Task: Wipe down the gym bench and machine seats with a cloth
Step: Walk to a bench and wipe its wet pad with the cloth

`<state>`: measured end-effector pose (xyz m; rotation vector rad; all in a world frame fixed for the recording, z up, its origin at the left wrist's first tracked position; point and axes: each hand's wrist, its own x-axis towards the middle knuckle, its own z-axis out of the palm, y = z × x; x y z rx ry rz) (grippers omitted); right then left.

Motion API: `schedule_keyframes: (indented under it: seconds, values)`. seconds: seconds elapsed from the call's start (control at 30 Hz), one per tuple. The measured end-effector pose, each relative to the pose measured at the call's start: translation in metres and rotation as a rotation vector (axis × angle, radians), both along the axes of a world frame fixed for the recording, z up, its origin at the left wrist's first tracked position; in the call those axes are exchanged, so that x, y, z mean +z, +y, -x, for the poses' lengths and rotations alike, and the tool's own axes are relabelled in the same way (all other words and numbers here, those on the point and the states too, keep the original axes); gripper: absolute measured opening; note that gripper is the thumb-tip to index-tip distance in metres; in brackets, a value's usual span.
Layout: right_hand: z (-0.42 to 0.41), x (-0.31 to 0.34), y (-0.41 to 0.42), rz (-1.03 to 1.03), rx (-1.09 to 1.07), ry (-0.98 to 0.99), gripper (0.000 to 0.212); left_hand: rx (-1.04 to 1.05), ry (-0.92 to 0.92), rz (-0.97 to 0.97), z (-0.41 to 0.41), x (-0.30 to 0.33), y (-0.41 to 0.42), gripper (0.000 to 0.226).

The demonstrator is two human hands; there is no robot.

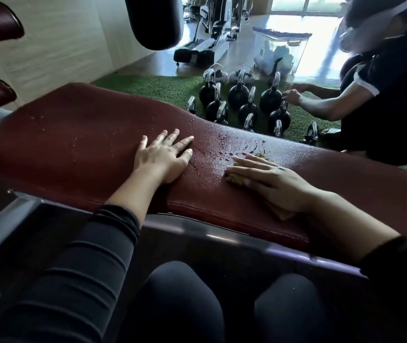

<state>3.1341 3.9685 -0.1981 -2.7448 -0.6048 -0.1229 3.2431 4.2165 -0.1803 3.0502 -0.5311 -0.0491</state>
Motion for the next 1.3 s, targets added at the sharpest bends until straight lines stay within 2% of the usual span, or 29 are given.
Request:
schedule_keyframes:
  seconds: [0.37, 0.6, 0.77, 0.87, 0.97, 1.1, 1.3]
  values:
    - [-0.018, 0.001, 0.027, 0.038, 0.007, 0.015, 0.046, 0.008, -0.035, 0.041, -0.007, -0.006, -0.003, 0.051]
    - [-0.107, 0.005, 0.04, -0.019, -0.075, 0.009, 0.044, 0.048, -0.048, 0.077, -0.012, -0.009, -0.004, 0.053]
    - [-0.131, 0.007, -0.013, -0.136, -0.293, 0.092, 0.041, 0.04, -0.054, 0.079, -0.012, -0.01, -0.002, 0.052]
    - [-0.106, 0.001, -0.038, -0.059, -0.424, 0.095, 0.044, 0.04, -0.061, 0.08, -0.012, -0.01, -0.003, 0.052]
    - [-0.077, -0.002, -0.021, 0.059, -0.39, 0.113, 0.048, 0.044, -0.063, 0.083, -0.011, -0.009, -0.005, 0.052]
    - [-0.059, -0.002, 0.039, 0.031, -0.284, 0.06, 0.049, 0.045, -0.069, 0.086, -0.011, -0.009, -0.005, 0.052]
    - [-0.13, 0.005, 0.06, -0.026, -0.249, 0.013, 0.045, 0.062, -0.08, 0.093, -0.015, -0.013, -0.005, 0.053]
